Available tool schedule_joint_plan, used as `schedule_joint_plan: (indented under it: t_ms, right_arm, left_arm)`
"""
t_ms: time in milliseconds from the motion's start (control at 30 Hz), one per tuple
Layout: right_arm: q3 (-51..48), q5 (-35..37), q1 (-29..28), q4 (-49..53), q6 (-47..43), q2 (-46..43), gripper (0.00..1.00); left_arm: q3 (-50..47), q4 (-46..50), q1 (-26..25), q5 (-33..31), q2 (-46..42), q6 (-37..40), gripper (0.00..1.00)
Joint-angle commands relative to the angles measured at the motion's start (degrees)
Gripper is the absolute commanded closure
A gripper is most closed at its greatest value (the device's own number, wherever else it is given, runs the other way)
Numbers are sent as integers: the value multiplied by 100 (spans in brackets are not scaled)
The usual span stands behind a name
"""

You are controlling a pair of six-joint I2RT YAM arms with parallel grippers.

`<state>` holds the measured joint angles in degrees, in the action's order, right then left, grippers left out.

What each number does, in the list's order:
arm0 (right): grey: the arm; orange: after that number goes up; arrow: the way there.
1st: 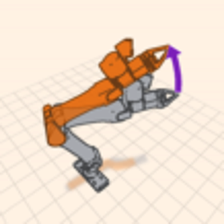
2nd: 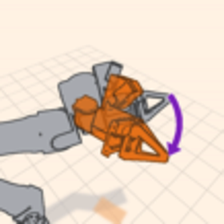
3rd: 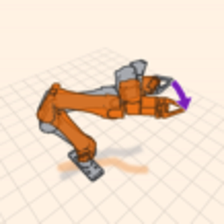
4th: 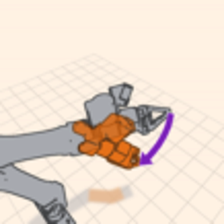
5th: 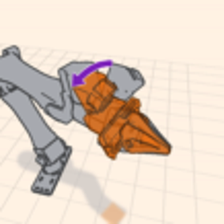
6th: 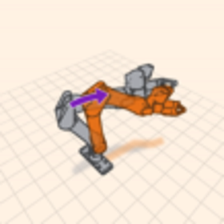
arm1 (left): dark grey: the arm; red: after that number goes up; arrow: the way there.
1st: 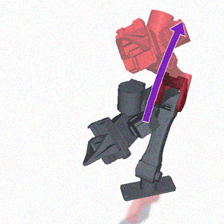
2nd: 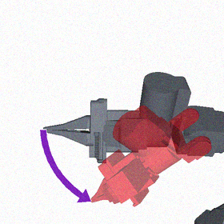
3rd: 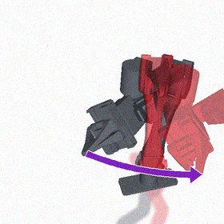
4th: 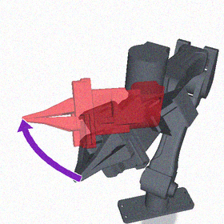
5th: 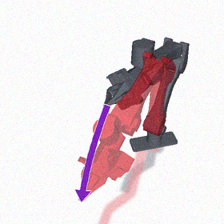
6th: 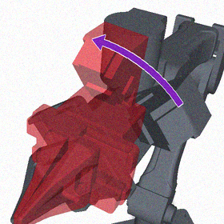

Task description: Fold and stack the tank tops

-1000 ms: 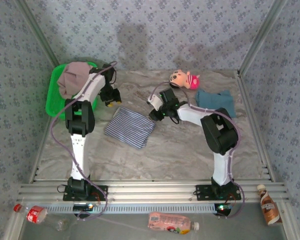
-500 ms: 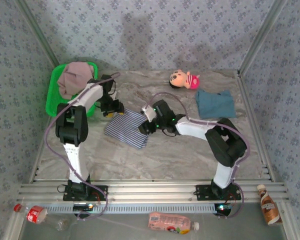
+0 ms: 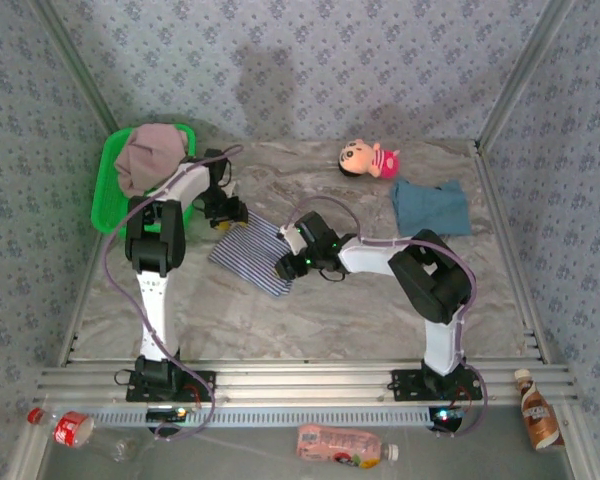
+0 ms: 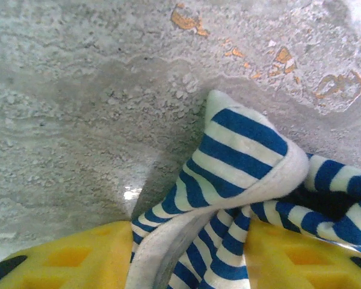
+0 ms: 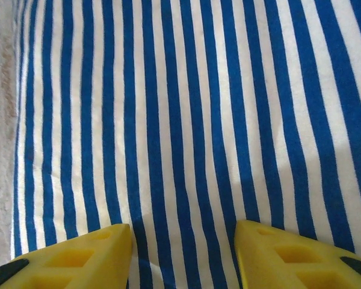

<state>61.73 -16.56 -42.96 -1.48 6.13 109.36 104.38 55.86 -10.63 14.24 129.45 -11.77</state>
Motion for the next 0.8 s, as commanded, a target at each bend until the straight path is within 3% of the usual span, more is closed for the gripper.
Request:
schedule_joint_plan:
  t_ms: [0,200,400,600,767]
  right_arm:
    - [69,520,17,920,-368,-161,49]
    - [98,580,261,1232,23,-919,46]
    - [-320,835,541,1662,2286,-1766,40]
    - [-290,1180,421,2651,4101,-1854,37]
    - [-221,1291,345,2996,4317,-1629,35]
  left_arm:
    - [5,133,70,191,170,90,54]
    - [-538,114,34,607,-4,-97,63]
    - [-1542,-280,-9,766,-580,-615,67]
    - [-2779,-737,-94,732,-1334,-1369,69]
    - [-3588,-1064,-193,512,-1799,-1789,71]
